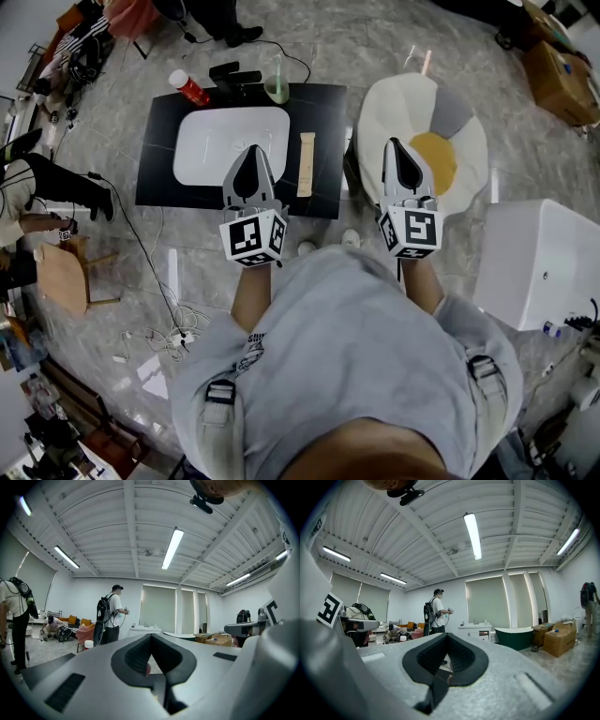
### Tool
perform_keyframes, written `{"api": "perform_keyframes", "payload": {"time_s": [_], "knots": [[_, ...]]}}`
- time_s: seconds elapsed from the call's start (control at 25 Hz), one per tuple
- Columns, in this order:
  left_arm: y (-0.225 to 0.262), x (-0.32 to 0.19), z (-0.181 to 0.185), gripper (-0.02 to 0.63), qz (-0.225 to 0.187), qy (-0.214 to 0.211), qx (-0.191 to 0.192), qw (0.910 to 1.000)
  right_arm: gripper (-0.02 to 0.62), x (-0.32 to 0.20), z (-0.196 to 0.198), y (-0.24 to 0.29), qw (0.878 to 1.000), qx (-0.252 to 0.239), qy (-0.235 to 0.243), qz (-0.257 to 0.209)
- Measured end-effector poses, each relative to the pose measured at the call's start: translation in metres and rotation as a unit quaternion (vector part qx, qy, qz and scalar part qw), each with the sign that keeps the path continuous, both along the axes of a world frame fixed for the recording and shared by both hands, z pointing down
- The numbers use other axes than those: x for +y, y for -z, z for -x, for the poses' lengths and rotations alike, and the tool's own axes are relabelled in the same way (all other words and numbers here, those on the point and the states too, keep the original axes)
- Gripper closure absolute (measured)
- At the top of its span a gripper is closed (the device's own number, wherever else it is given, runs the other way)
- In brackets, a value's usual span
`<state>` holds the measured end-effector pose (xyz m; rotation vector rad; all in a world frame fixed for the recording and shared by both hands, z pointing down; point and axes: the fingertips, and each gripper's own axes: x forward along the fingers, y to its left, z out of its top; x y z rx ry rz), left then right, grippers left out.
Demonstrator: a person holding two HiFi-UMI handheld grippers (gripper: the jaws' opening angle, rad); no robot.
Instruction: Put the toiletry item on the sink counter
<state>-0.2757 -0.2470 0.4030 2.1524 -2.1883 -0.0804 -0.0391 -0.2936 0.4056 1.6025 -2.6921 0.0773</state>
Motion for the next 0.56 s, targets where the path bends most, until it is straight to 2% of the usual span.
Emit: {"api": "perform_keyframes", "payload": {"time_s": [0.56], "knots": [[-0.0010, 0.0028, 0.0000, 0.601, 0.002, -0.004, 0.003, 1.0000, 0.591, 0.0036, 0.0044, 0.0032, 1.000, 0.003, 0.009, -0.002]]}}
